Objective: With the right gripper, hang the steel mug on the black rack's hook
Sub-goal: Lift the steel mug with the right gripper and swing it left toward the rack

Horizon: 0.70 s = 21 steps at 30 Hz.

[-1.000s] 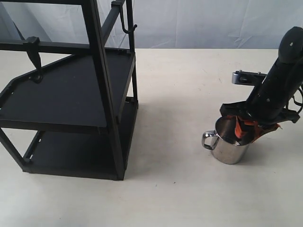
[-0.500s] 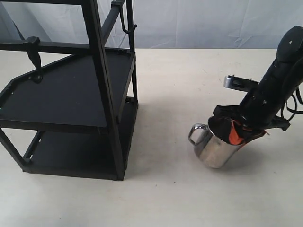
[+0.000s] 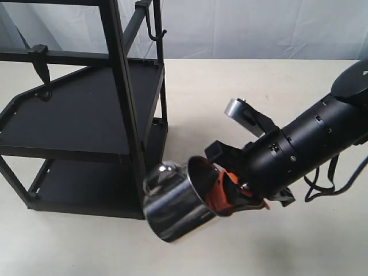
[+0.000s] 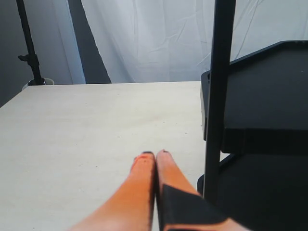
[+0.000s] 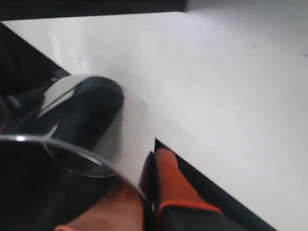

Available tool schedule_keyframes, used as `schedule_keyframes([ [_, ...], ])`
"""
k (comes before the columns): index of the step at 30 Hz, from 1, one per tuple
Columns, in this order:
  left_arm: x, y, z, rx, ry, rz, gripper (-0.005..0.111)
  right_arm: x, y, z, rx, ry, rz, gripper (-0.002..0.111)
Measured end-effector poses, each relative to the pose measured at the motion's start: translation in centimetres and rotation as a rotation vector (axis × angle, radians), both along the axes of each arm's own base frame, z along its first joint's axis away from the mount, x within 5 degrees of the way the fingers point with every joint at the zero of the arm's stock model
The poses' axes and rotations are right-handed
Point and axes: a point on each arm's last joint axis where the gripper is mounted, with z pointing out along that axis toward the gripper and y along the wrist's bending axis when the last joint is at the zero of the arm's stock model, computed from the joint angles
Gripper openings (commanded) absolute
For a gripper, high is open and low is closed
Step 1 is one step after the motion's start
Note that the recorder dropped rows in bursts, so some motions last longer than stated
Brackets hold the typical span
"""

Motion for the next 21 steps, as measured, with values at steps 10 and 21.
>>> schedule_keyframes([
  [10,0.0,0.0,0.0,0.0,0.0,0.0,0.002,-3.4,5.0,4.5,0.282,0.067,-0.127,0.0],
  [21,0.0,0.0,0.0,0.0,0.0,0.0,0.002,-4.7,8.7,6.3,0.372,0.1,-0.264,0.0],
])
